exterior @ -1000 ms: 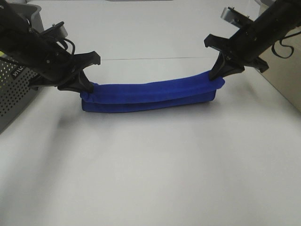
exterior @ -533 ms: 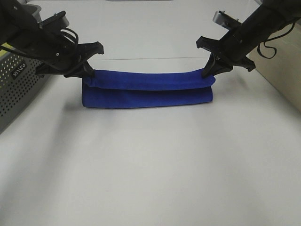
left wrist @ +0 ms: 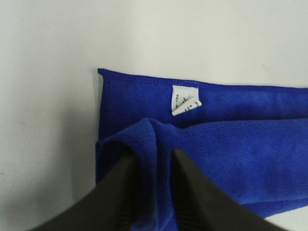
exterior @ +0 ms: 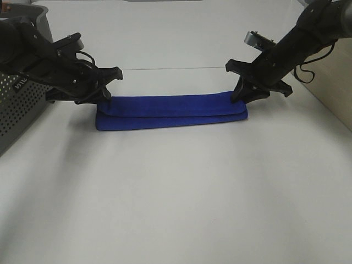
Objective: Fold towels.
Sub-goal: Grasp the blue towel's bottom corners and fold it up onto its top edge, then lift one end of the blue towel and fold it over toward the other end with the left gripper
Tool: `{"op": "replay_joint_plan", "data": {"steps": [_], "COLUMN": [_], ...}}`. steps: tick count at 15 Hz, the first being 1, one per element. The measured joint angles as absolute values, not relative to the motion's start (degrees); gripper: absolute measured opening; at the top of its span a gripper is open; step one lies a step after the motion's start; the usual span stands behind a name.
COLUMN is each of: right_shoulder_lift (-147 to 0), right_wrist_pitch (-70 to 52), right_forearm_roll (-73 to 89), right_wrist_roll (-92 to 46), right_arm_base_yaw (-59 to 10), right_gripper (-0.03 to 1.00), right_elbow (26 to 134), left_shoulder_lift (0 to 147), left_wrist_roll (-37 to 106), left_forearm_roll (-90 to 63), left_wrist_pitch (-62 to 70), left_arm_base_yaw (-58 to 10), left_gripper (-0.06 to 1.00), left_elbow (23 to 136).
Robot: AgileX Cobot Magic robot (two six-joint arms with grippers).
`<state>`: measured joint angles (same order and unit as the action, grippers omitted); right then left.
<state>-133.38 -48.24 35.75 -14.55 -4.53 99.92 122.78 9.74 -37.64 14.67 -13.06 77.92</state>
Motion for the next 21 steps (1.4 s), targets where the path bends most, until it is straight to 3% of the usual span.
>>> {"op": "replay_joint_plan", "data": {"steps": [2, 4, 11, 21], "right_shoulder_lift": [-133.38, -132.58, -128.74, -128.69], "right_wrist_pitch": [-50.36, -53.63, -56.78, -54.55], "right_forearm_roll": [35.98, 35.24, 31.40, 31.40], "right_wrist_roll": [-14.55, -14.55, -14.27, -14.27], "right_arm_base_yaw": [-4.47, -4.47, -4.47, -4.47], "right_gripper": [0.69, 0.82, 0.84, 0.84], "right_elbow": [99.92, 99.98, 100.10, 100.10], "left_shoulder_lift": [122.67, 121.30, 122.10, 132.12], "left_wrist_roll": [9.74, 9.74, 8.31, 8.48], "left_forearm_roll": [-37.64, -34.78, -31.63, -36.33], "left_wrist_pitch": [14.67, 15.36, 22.12, 32.20], "left_arm_base_yaw": [-13.06, -12.83, -10.49, -10.49], "left_gripper": [0.58, 0.79, 0.81, 0.81], "left_elbow": [77.98, 77.98, 78.15, 91.10]}}
